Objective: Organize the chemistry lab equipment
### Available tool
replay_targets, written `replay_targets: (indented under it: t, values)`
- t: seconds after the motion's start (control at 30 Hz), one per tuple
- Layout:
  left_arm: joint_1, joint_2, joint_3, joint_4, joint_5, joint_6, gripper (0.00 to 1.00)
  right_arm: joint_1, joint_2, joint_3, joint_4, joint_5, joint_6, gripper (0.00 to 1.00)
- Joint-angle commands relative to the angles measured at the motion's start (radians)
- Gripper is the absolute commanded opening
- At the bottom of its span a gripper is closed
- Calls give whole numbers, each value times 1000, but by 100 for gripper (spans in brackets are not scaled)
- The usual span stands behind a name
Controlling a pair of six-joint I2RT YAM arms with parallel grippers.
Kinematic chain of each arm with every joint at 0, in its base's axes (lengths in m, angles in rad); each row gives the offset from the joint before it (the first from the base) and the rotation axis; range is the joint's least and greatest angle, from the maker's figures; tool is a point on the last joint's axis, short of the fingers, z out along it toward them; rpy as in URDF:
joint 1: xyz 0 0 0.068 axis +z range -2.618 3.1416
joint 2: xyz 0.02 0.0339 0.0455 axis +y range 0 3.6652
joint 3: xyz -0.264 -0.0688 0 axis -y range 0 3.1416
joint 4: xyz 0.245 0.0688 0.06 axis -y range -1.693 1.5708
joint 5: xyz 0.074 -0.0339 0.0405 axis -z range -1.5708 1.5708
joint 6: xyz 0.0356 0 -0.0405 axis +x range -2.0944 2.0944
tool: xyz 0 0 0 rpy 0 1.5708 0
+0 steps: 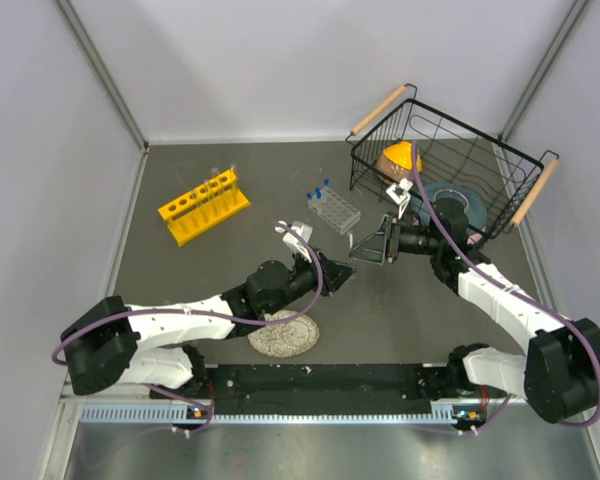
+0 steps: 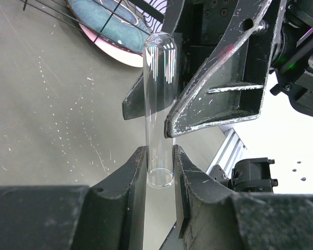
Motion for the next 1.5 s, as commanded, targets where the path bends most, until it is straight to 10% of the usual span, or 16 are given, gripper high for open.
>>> replay_targets:
  t: [0.0,0.3,0.57,0.9,1.47]
  values:
    - [-17,1,30,68,-32,-2,10,22,21,28,39,-35,1,40]
    - [-17,-21,33,36,-24,9,15,66,35,65,-38,-49,-73,15]
    - [-17,-102,32,-61,11,18,62,69,27,74,-64,-40,-114,11]
    - [14,-254,104,-404,-67,12,86,107,15,89,-132,-12,-203,9]
    - [130,-118,332,-652,68,-63,72,160,-5,103,-189,14,-297,9]
